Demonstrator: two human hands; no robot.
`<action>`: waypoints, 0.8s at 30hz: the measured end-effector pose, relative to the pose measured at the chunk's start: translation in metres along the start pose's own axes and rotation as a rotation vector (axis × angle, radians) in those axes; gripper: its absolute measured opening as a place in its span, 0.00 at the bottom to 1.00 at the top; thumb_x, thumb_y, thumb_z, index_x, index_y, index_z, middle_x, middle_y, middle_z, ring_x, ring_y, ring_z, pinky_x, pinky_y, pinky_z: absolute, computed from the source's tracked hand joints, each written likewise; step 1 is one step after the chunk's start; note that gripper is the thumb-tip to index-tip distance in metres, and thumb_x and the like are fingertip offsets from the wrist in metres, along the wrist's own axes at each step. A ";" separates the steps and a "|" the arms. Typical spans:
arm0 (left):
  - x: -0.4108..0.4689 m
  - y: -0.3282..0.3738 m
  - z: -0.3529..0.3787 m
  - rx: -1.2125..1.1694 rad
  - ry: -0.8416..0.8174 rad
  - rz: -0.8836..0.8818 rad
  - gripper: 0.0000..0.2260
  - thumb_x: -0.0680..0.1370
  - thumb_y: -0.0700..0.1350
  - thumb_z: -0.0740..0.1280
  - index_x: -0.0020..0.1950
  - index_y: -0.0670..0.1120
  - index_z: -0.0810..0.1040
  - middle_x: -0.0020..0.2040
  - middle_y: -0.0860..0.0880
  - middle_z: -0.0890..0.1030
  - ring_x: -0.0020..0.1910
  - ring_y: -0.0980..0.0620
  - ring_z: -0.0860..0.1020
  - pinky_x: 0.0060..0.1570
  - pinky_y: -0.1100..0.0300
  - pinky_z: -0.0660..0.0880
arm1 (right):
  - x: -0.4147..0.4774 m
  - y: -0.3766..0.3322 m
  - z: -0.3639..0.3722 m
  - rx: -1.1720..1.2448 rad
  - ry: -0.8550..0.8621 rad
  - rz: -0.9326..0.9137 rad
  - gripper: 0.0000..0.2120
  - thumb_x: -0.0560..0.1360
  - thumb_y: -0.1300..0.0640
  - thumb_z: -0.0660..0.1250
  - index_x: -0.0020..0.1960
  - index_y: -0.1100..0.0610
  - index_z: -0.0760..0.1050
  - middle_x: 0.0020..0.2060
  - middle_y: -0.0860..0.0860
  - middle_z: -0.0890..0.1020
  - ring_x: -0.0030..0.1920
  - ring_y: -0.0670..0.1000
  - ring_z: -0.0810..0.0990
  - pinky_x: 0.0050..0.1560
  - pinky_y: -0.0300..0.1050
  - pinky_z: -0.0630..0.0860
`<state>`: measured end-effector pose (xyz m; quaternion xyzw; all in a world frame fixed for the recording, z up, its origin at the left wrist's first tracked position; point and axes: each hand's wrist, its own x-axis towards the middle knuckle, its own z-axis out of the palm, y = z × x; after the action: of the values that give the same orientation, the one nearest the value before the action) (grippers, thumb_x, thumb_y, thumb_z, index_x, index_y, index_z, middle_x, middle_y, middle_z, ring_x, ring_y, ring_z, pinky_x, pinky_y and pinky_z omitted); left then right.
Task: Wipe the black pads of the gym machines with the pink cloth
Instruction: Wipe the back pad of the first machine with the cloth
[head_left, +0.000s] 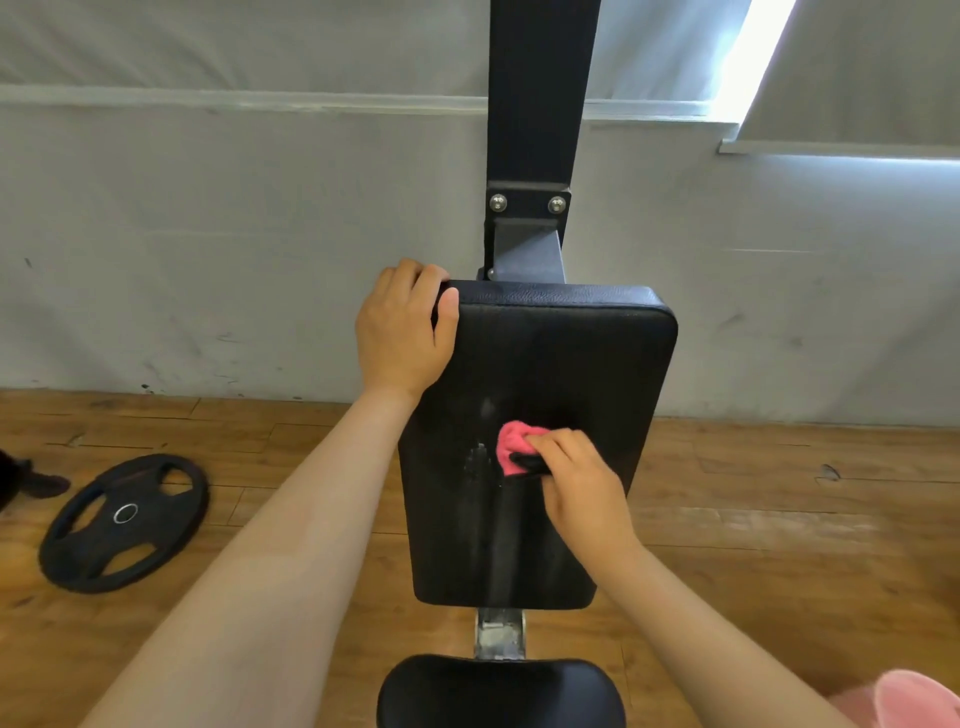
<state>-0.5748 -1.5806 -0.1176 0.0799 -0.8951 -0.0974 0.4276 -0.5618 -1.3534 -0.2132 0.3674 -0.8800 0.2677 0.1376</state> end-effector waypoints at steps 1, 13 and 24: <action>0.000 0.000 0.000 -0.003 0.000 0.002 0.16 0.81 0.49 0.54 0.50 0.42 0.79 0.47 0.44 0.80 0.45 0.46 0.77 0.36 0.61 0.70 | -0.001 0.001 0.001 -0.016 -0.040 0.009 0.22 0.66 0.70 0.72 0.59 0.59 0.79 0.51 0.53 0.80 0.49 0.53 0.81 0.41 0.43 0.80; 0.001 -0.003 0.002 -0.028 0.004 0.016 0.16 0.81 0.48 0.54 0.50 0.42 0.79 0.47 0.44 0.79 0.45 0.46 0.76 0.36 0.57 0.70 | 0.072 -0.046 -0.058 0.186 0.236 -0.021 0.17 0.73 0.66 0.66 0.62 0.59 0.77 0.52 0.53 0.79 0.55 0.48 0.75 0.56 0.38 0.74; 0.000 -0.003 0.001 -0.055 0.012 0.026 0.16 0.81 0.48 0.54 0.50 0.41 0.79 0.47 0.44 0.79 0.45 0.46 0.76 0.37 0.56 0.71 | 0.024 -0.026 0.013 -0.038 -0.081 -0.155 0.20 0.66 0.69 0.71 0.58 0.59 0.79 0.50 0.53 0.80 0.50 0.53 0.79 0.40 0.47 0.81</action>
<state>-0.5760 -1.5835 -0.1189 0.0570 -0.8906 -0.1157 0.4361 -0.5603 -1.3899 -0.2033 0.4421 -0.8588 0.2244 0.1292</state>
